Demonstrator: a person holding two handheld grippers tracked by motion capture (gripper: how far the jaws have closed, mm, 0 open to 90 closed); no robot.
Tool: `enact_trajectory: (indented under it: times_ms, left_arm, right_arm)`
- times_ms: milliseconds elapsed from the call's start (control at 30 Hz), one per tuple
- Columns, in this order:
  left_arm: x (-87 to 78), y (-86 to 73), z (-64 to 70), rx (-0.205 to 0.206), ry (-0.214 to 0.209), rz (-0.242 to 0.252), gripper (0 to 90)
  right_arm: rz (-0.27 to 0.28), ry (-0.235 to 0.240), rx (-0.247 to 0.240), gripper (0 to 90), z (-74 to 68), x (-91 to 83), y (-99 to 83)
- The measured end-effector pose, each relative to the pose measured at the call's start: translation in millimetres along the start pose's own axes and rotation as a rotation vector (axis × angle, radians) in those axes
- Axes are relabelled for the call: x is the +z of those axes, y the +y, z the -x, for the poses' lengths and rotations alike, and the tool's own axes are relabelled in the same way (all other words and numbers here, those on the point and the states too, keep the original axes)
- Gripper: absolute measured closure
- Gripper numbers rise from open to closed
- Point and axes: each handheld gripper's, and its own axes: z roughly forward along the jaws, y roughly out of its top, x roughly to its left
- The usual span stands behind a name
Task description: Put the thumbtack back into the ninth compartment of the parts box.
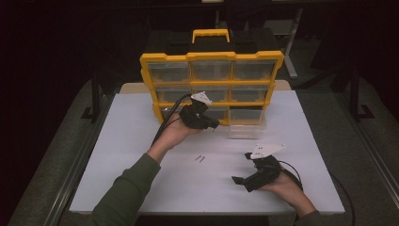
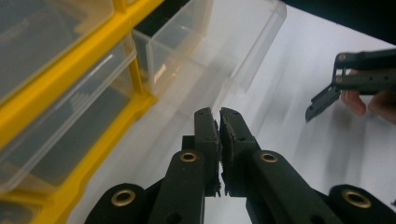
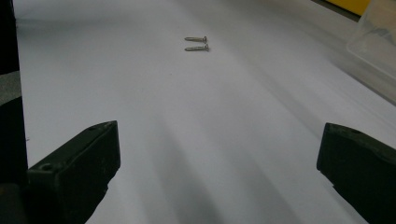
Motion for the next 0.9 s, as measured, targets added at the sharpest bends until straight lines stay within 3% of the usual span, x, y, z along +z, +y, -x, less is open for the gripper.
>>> enact_trajectory:
  times_ms: [900]
  left_arm:
    - [31.4,49.1,-1.8,0.028,-0.014,-0.008,86.6]
  right_arm:
    - [0.004,0.007,-0.003,0.0,-0.8,-0.7,-0.1]
